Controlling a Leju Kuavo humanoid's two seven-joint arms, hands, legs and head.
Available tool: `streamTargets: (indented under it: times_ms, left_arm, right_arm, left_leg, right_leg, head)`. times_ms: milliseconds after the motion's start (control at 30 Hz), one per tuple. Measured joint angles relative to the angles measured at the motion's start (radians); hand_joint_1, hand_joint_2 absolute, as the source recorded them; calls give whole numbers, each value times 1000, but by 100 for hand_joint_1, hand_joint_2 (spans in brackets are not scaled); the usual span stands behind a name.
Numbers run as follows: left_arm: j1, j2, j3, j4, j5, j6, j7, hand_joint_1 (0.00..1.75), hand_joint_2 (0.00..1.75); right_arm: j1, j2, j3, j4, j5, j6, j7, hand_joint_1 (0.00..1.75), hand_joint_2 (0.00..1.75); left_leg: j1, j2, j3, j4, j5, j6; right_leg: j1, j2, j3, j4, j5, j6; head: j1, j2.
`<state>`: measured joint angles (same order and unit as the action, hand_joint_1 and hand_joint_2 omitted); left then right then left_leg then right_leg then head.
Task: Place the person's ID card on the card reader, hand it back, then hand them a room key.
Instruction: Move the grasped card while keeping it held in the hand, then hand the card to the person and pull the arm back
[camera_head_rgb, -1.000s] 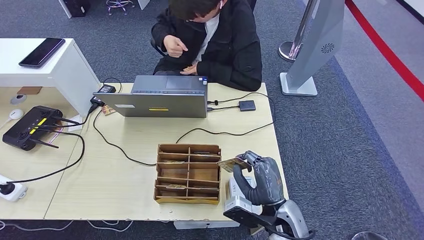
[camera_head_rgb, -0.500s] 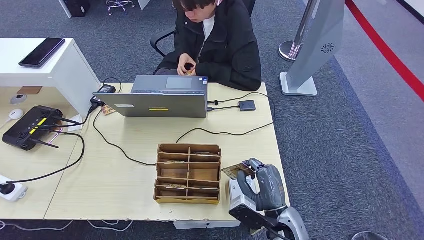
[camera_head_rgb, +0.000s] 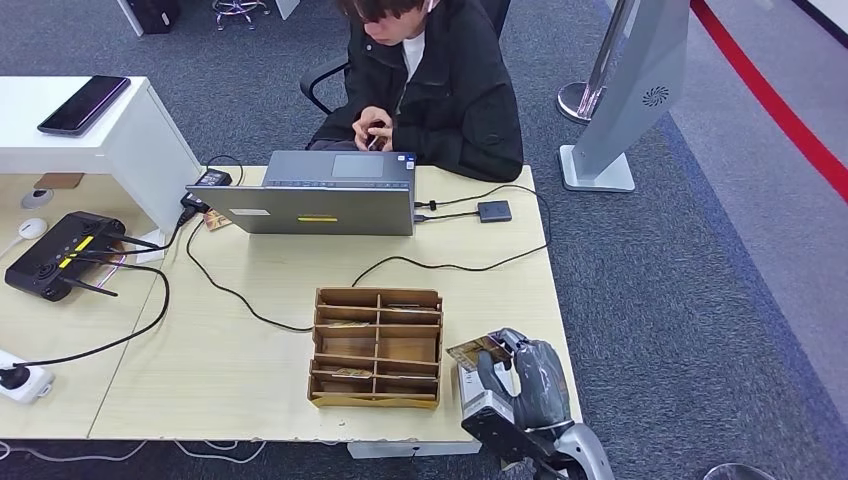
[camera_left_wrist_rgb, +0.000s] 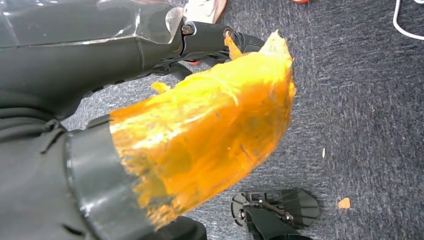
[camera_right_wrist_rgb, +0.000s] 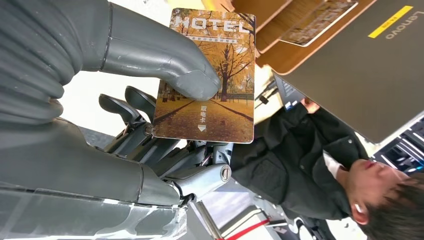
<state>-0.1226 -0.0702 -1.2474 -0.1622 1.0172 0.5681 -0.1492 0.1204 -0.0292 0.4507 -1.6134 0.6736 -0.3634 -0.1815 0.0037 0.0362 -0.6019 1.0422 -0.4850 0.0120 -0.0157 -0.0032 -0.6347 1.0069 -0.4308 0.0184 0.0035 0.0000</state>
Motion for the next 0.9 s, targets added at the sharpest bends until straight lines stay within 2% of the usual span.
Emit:
streamTargets:
  times_ms: [900]
  left_arm:
    - [10, -5, -5, 6, 34, 9, -11, 0, 0]
  right_arm:
    - [18, 0, 0, 95, -56, -7, 68, 175, 175]
  left_leg:
    - [0, 0, 0, 0, 0, 0]
  right_leg:
    - [0, 0, 0, 0, 0, 0]
  head:
    - [0, 0]
